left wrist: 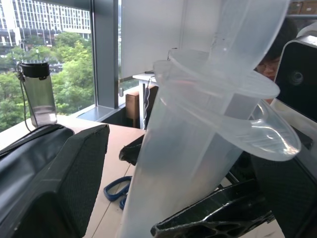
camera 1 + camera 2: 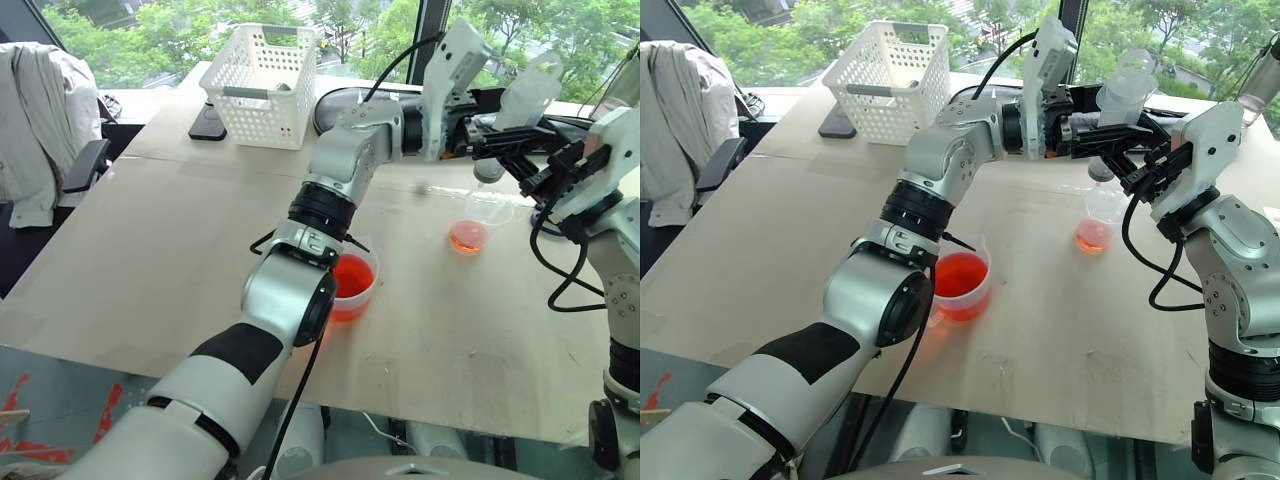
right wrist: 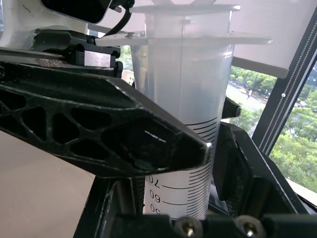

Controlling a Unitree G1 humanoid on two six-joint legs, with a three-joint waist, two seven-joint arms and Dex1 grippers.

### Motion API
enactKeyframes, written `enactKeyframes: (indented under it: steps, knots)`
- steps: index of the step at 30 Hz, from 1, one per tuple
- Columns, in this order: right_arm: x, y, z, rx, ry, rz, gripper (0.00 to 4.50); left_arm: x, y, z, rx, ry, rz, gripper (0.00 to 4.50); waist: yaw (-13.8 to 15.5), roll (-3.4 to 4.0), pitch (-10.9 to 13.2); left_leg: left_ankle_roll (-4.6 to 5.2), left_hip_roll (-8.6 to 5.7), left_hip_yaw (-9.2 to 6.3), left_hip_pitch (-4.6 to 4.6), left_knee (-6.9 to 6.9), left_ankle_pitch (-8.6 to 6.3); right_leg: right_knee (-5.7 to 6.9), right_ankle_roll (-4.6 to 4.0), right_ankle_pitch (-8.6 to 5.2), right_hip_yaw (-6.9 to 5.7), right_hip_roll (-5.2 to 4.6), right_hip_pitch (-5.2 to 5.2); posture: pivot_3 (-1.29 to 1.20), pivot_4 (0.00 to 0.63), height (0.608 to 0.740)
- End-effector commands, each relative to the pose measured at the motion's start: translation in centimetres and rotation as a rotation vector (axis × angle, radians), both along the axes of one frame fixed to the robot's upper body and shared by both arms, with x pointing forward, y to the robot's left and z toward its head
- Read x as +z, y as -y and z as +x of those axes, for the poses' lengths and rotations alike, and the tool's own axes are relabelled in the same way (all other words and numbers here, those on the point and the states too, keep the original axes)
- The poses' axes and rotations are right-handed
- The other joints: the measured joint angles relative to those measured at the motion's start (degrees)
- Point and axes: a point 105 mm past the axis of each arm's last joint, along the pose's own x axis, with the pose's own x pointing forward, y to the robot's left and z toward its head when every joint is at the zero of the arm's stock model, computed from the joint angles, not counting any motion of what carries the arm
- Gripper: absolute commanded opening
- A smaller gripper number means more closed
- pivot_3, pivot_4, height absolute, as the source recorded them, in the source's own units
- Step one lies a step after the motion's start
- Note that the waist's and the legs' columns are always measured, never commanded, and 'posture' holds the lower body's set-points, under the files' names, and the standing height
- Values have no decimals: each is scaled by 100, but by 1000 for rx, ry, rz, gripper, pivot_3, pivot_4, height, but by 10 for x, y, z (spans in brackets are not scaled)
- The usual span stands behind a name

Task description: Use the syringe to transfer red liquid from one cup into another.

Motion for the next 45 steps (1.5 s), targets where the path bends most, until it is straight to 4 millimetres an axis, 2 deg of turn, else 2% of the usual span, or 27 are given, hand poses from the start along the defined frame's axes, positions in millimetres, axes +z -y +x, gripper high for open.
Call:
enactKeyframes:
  steps: [1, 3, 8, 9, 12, 14, 17, 18, 22, 24, 27, 30, 32, 34, 36, 41, 45]
  knots:
    - [17, -2, -11, 7, 78, -9, 1444, 11, 5, -6, -7, 55, -13, 4500, 0, 0, 0, 0, 0, 0, 0, 0, 0, 0, 0, 0, 0, 0, 0, 0, 150, 724]
    - [18, -2, -11, 10, 82, -8, 1443, 9, 5, -5, -4, 52, -10, 4003, 0, 0, 0, 0, 0, 0, 0, 0, 0, -1, 0, 0, 0, 0, 0, 0, 150, 724]
    - [21, -3, -12, 12, 90, -6, 1443, 10, 2, -4, 3, 55, -22, 1900, -1, 0, 0, 0, 0, 1, 0, 0, 0, -1, 0, 0, 0, 0, 0, 0, 150, 724]
    - [22, -4, -13, 13, 94, -5, 1443, 12, 1, -3, 7, 57, -28, 1763, -1, 0, 0, 0, 0, 0, 0, 0, 0, -1, 0, 0, 0, 0, 0, 0, 150, 724]
    - [24, -9, -12, -39, 125, -68, 1443, 20, -8, 0, 23, 59, -73, 1712, -1, 0, 0, 0, 0, 0, 0, 0, 0, -1, 0, 0, 0, 0, 0, 0, 150, 724]
    - [20, -13, -10, 28, 34, -89, 1443, 32, -22, 6, 47, 38, -141, 1708, -15, 2, 1, 0, 0, 0, -1, 0, 0, -1, 0, 0, 0, 0, 0, 0, 150, 724]
    - [32, -5, -13, 42, 71, -98, 1443, 45, -45, 18, 111, -6, -228, 1708, -11, 2, 1, 0, 0, 0, 0, 0, 0, -1, 0, 0, 1, 0, 0, 0, 150, 724]
    - [32, -7, -15, 56, 71, -134, 2482, 49, -55, 24, 145, -26, -260, 1708, -10, 2, 1, 0, 0, 0, 0, 0, 0, -1, 0, 0, 0, 0, 0, 0, 150, 724]
    - [20, -11, -25, 132, 20, -268, 4413, 57, -105, 46, 314, -89, -323, 1708, -107, 5, 3, 0, 0, -5, 11, -10, 0, 1, 0, 0, 12, 4, -1, 0, 150, 724]
    - [18, -7, -31, 156, 3, -296, 4468, 60, -127, 49, 369, -118, -342, 1708, -97, 5, 3, 0, 0, -14, 12, -16, 0, 0, 0, 0, 7, 7, 0, 0, 150, 724]
    - [17, -2, -46, 225, -9, -318, 4468, 61, -175, 51, 483, -264, -364, 1708, -17, 4, 4, -1, 0, -16, 5, -16, 0, -5, 1, 0, 0, 6, 1, 0, 150, 724]
    - [13, -2, -67, 330, -52, -306, 4468, 46, -218, 40, 566, -471, -243, 1708, -24, -2, 7, -1, 1, -17, 0, -13, 0, -8, 1, 0, 0, 5, 0, 0, 150, 724]
    - [9, -4, -79, 384, -75, -309, 4468, 36, -244, 28, 611, -591, -162, 1708, -51, -2, 7, -1, 2, -20, 3, -13, 0, -4, 2, -1, -2, 5, 0, 0, 150, 724]
    - [1, -4, -87, 423, -125, -316, 4468, 18, -269, 10, 648, -733, -37, 1708, -50, -3, 7, -2, 2, -23, 10, -14, 0, 1, 2, -1, -5, 5, 2, 0, 150, 724]
    - [-6, -4, -90, 439, -161, -317, 4468, 1, -283, -3, 675, -814, 58, 1708, -45, -3, 7, -2, 2, -26, 21, -16, 0, 5, 2, -2, -10, 5, 11, 0, 150, 724]
    - [-18, -3, -99, 470, -234, -310, 4468, -57, -298, -20, 717, -941, 293, 1708, 32, -6, 3, -5, 1, -29, 38, -6, 1, 7, -2, -1, -19, -3, 33, 0, 150, 724]
    - [-34, -1, -117, 494, -314, -341, 4468, -99, -296, -12, 721, -987, 417, 1708, 136, -29, -6, -4, 0, -29, 28, 21, 1, 6, -26, -12, -17, -6, 38, 0, 150, 724]
